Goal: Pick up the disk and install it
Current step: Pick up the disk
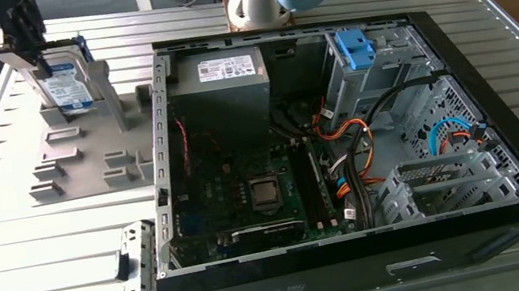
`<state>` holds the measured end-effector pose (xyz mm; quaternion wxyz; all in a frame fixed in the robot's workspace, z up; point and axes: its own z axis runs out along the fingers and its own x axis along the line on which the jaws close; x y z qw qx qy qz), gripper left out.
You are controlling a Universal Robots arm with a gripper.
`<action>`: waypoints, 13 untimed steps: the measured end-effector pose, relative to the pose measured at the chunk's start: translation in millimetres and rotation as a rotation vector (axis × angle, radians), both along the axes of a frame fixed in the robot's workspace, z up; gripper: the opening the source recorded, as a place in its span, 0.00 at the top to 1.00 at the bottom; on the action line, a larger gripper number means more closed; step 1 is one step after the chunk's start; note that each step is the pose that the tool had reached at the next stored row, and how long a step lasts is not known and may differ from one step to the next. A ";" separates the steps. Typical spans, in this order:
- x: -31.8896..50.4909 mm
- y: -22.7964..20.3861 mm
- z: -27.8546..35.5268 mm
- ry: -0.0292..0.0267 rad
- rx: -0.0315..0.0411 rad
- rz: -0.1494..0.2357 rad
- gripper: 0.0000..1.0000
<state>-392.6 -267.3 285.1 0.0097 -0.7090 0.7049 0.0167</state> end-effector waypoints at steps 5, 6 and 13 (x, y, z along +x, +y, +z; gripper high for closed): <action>0.0 0.0 1.5 0.0000 0.0002 0.000 0.64; 0.0 0.0 1.8 0.0001 0.0002 0.000 0.64; 0.0 0.0 4.3 0.0000 0.0003 0.000 0.64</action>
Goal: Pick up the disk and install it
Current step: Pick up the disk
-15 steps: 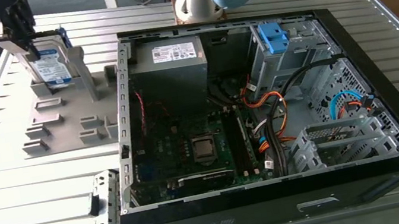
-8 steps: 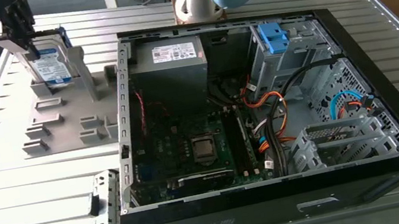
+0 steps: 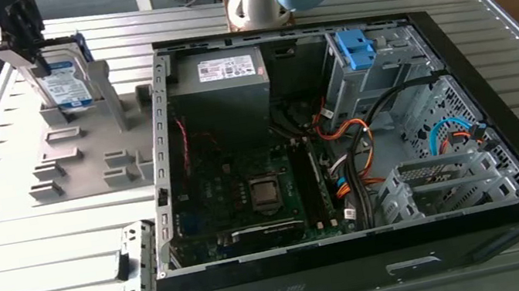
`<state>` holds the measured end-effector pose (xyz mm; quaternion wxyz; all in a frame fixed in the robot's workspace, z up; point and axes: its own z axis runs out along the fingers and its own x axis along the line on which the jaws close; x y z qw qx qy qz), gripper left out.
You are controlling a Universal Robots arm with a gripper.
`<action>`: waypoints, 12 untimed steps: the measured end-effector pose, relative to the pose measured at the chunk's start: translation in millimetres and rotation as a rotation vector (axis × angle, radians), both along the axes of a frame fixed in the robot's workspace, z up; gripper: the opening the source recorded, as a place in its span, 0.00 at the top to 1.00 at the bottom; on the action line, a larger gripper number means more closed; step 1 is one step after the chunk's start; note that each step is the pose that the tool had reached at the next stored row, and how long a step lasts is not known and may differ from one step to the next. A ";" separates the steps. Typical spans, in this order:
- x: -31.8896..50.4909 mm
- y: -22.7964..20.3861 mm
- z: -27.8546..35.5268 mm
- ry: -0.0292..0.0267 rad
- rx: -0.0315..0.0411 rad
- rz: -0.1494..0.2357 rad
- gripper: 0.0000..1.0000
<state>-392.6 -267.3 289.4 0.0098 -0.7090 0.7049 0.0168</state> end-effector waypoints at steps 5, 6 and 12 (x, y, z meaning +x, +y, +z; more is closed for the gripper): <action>0.0 0.0 2.2 0.0000 0.0000 0.000 0.64; 0.0 0.0 2.5 0.0000 0.0000 0.000 0.64; 0.0 0.0 4.4 -0.0001 0.0000 0.000 0.64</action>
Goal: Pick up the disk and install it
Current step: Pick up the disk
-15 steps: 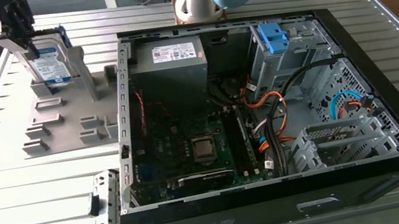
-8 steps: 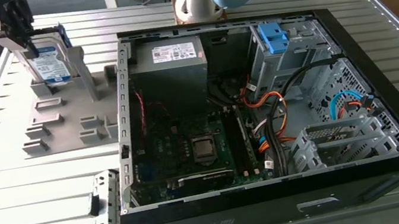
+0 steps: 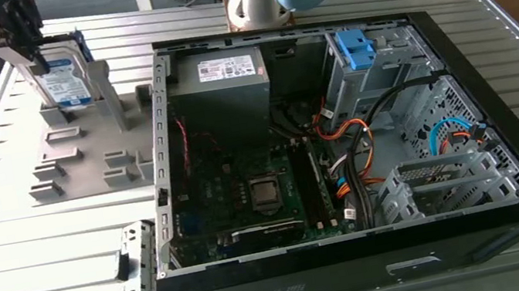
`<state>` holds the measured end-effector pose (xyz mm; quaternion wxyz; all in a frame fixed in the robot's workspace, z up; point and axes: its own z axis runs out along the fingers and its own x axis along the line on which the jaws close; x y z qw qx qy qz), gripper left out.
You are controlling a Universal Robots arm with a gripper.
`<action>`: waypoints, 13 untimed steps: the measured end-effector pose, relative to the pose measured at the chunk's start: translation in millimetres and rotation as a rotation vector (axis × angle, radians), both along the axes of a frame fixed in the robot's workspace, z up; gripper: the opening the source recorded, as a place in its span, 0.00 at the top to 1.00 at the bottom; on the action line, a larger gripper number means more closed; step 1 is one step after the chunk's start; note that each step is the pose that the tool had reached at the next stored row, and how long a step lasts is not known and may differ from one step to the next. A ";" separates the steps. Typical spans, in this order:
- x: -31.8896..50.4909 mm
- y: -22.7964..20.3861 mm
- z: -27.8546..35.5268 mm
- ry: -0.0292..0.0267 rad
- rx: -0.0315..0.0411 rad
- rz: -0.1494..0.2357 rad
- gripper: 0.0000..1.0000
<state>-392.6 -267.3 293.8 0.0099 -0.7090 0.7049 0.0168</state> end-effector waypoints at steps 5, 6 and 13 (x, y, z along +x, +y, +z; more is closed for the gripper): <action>0.0 0.0 1.5 0.0001 -0.0001 0.000 0.64; 0.0 0.0 1.7 0.0001 0.0000 0.000 0.64; 0.0 0.0 3.1 0.0001 0.0000 0.000 0.64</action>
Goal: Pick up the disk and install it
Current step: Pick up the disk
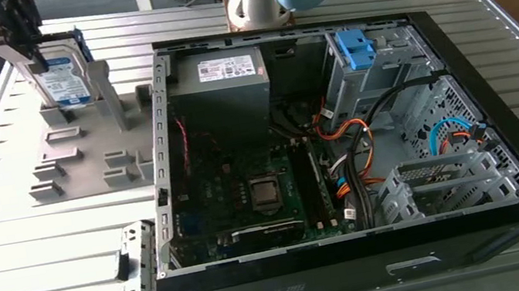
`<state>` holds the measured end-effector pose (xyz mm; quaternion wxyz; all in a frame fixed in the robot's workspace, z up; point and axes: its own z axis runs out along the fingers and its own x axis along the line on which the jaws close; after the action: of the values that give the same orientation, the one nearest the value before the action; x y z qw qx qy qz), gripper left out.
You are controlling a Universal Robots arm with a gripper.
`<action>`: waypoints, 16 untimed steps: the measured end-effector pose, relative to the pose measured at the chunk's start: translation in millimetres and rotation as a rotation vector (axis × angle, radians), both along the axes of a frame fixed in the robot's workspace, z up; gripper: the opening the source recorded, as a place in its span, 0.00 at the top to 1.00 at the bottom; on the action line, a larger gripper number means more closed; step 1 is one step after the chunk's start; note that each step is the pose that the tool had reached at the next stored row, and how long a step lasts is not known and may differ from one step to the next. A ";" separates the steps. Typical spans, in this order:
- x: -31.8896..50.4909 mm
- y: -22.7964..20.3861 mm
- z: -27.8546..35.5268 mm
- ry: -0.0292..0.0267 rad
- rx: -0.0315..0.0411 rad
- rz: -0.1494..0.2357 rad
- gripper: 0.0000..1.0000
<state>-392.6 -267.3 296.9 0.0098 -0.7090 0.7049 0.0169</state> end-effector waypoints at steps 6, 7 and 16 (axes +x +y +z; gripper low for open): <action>0.0 0.0 1.6 0.0000 0.0000 0.000 0.64; 0.0 0.0 1.8 0.0000 0.0000 0.000 0.64; 0.0 0.0 4.4 0.0000 0.0000 0.000 0.64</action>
<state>-392.6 -267.3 301.3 0.0099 -0.7090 0.7049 0.0169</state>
